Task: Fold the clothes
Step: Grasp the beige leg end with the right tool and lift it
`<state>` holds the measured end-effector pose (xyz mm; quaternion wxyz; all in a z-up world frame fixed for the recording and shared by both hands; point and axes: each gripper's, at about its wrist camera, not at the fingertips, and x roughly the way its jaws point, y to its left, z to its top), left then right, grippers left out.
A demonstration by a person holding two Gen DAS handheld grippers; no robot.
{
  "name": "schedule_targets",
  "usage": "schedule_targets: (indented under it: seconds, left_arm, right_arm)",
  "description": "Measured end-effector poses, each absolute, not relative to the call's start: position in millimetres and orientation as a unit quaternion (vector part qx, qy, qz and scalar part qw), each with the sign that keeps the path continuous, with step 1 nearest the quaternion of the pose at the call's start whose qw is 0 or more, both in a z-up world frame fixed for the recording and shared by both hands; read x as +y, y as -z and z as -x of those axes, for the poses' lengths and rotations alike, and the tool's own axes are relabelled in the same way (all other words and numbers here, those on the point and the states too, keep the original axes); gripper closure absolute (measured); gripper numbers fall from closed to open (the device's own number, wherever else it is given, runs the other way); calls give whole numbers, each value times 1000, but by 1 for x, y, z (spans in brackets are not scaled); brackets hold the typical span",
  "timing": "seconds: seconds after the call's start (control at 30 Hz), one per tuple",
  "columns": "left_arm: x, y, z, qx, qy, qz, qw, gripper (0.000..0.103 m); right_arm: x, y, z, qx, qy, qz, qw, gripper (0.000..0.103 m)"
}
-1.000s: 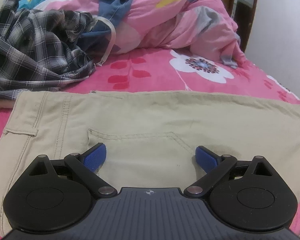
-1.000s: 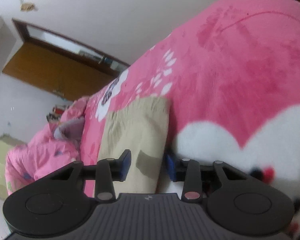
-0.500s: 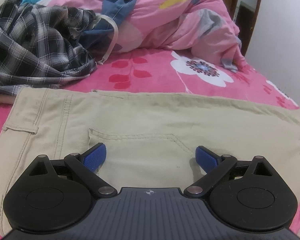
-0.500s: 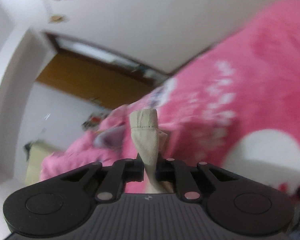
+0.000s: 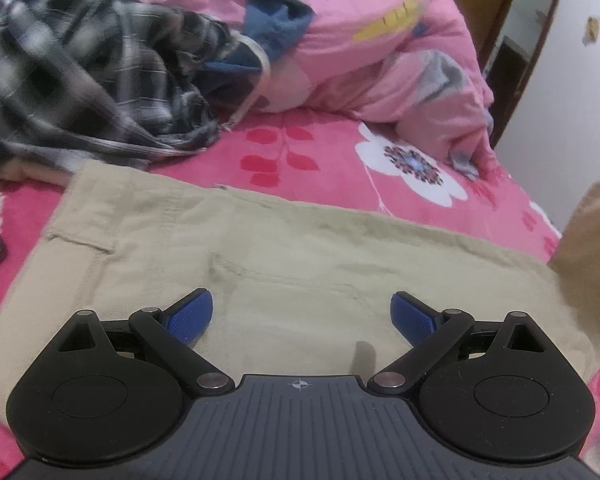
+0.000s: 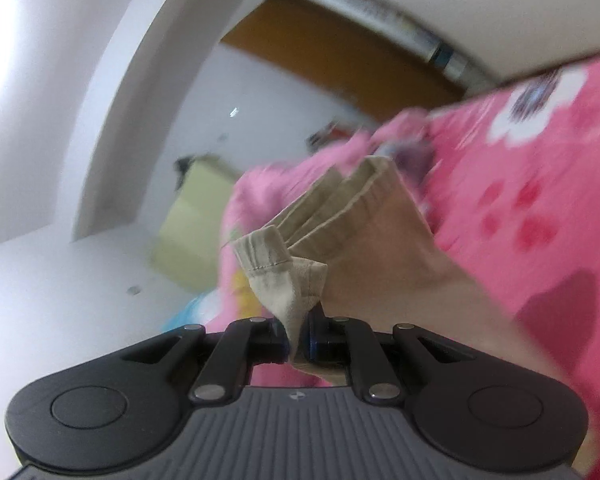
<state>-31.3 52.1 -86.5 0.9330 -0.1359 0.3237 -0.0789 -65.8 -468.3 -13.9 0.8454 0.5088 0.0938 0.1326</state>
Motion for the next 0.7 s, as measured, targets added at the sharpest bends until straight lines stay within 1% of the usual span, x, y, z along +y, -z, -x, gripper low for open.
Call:
schedule_targets:
  seconds: [0.3,0.4,0.57,0.7]
  left_arm:
    - [110,64,82,305,73,206,927,6]
    - [136,61,104,301,58,229,924,6]
    - [171,66,122,292,37,257,920,6]
    - [194,78,127,292,34,297,909,6]
  right_arm:
    - [-321,26,54,129,-285,-531,787,93]
    - [-245,37,56,164,-340,-491,785,93]
    - [-128,93,51,300,-369,-390,789,93]
    - [-90,112,58,340,-343,-329,811,93]
